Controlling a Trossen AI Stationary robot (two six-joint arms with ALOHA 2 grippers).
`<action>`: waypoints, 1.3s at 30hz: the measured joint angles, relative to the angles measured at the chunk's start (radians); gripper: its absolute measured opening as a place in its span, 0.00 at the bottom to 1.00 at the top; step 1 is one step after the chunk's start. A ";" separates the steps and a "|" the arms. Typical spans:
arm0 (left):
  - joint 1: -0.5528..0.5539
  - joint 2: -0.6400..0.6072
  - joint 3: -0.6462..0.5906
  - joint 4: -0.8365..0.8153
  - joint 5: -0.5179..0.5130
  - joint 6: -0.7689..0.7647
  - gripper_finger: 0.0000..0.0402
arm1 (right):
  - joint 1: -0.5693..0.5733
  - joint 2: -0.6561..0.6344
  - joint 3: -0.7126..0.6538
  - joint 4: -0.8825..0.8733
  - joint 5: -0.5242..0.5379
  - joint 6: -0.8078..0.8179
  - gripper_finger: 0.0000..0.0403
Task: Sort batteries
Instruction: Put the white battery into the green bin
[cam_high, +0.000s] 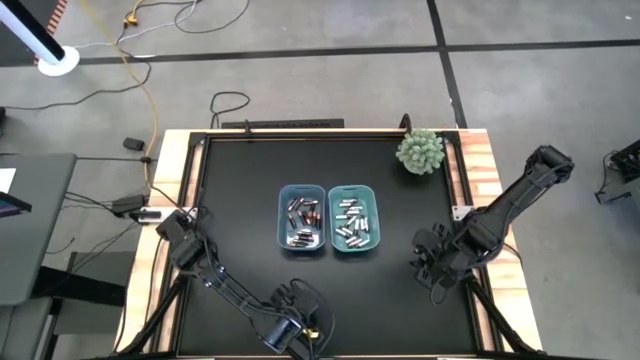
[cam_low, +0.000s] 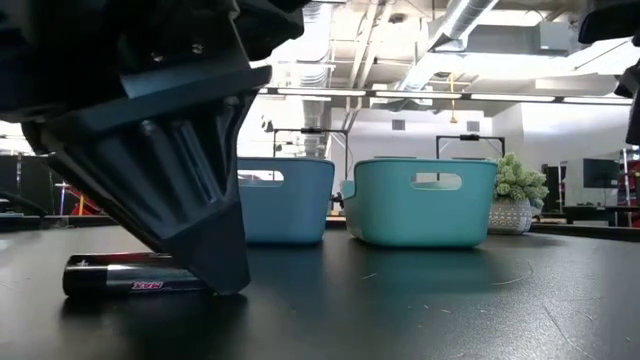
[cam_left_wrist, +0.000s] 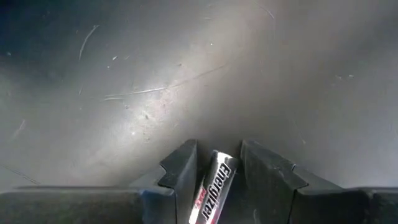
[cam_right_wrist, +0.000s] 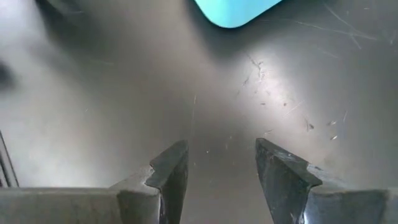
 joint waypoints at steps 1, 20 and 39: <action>0.000 0.017 0.000 0.004 -0.001 0.000 0.32 | 0.004 0.000 0.000 0.001 0.000 0.000 0.50; -0.012 0.040 0.000 -0.068 -0.008 0.110 0.16 | 0.031 0.000 0.000 0.007 0.025 0.002 0.50; 0.052 -0.010 0.023 -0.103 -0.033 0.243 0.13 | 0.030 0.000 0.000 0.015 0.029 -0.028 0.50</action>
